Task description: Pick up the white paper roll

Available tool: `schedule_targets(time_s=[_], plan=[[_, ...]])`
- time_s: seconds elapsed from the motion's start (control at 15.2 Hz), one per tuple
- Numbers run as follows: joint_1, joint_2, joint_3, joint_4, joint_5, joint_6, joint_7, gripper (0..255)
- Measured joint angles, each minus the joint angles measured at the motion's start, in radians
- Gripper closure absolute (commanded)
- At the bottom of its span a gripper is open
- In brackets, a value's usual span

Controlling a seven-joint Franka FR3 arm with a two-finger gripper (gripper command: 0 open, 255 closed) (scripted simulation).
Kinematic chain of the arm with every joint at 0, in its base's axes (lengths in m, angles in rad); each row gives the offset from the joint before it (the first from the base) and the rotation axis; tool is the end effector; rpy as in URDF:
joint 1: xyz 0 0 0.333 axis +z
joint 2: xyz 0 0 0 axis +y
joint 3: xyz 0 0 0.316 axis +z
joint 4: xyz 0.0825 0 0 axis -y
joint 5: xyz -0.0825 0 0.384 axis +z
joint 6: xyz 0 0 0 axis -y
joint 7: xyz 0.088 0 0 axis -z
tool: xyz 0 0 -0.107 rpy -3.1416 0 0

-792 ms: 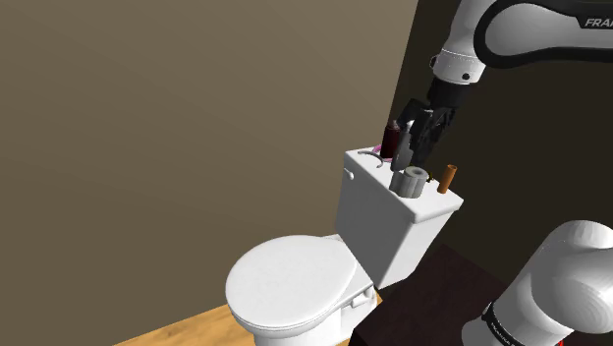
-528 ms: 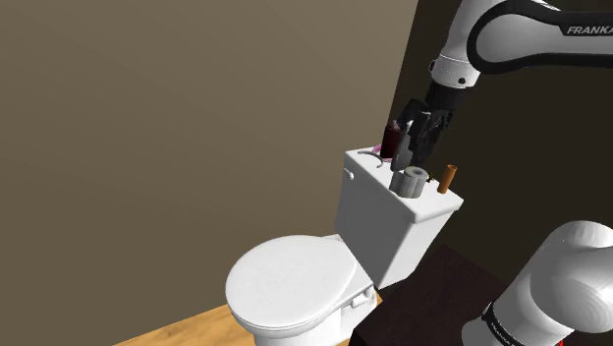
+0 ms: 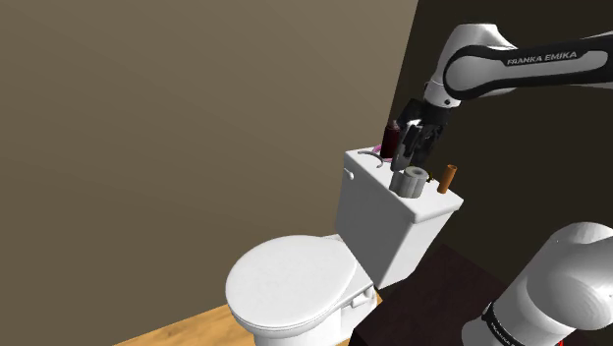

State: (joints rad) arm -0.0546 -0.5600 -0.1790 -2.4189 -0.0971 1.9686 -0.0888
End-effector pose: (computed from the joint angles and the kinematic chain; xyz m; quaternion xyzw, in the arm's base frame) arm 0.3810 -0.1039 0.5139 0.9976 -0.0448 0.0516 0.0060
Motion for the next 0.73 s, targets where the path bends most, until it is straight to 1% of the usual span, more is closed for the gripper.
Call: schedule_targets(time_s=[0.26,0.46,0.73], plan=[[-0.020,0.093,-0.060,0.003,-0.004,0.102,-0.044,0],[-0.032,0.182,-0.110,0.027,0.006,0.174,-0.086,0],[-0.043,0.311,-0.177,0.063,0.042,0.275,-0.157,0]])
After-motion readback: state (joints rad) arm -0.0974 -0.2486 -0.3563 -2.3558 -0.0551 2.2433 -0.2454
